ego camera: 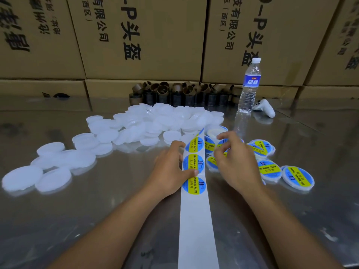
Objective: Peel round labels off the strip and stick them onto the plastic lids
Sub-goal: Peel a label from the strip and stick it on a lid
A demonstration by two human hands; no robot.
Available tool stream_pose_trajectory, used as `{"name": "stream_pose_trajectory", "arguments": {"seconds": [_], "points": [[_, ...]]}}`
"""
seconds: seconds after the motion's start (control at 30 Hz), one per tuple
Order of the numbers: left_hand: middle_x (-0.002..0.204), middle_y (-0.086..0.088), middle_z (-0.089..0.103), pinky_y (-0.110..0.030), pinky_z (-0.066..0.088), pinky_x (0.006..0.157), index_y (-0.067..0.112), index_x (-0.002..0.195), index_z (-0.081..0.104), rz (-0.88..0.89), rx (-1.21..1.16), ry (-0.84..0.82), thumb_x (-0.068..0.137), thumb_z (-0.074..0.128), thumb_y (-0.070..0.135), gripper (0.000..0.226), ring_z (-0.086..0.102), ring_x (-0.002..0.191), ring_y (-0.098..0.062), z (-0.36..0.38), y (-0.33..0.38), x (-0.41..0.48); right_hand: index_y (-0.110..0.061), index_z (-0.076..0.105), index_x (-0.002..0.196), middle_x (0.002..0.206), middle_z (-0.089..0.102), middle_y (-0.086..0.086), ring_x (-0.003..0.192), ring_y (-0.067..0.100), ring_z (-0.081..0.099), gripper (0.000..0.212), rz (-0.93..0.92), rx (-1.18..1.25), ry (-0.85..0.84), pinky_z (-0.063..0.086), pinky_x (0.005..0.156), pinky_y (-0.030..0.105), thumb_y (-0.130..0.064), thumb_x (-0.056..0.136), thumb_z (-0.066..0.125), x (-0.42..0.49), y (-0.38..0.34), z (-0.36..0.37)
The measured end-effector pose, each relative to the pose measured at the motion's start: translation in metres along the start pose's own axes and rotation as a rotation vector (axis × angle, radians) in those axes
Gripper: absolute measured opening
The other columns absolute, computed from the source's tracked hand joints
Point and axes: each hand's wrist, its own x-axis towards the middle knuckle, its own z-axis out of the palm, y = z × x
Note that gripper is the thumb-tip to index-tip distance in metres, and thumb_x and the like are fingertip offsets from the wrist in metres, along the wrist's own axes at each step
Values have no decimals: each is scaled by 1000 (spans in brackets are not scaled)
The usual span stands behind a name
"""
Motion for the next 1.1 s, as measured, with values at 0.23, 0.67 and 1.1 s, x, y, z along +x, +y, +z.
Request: {"name": "stream_pose_trajectory", "arguments": {"seconds": [0.23,0.67,1.1], "points": [[78,10,52,-42,49,86,18,129,43,7,3,7,76,80,26,65,52,76,-9,-1,1,-1,-26,47,116,78,66,-14,82,8,55,32,-66,-65,-273,45,70,33,-27,87,60,-3,2,7],[103,5,53,-21,37,85,15,122,53,-103,6,88,91,61,17,32,52,103,-13,-12,-6,9,-30,46,99,70,57,-13,58,2,46,25,-39,79,-301,39,59,27,-17,86,64,-1,5,15],[152,-1,33,-36,18,112,21,146,34,-37,502,-58,96,50,27,53,24,139,-28,14,-12,75,-20,51,105,80,52,-10,77,23,54,20,96,57,-96,46,70,39,-7,89,48,0,-1,9]]}}
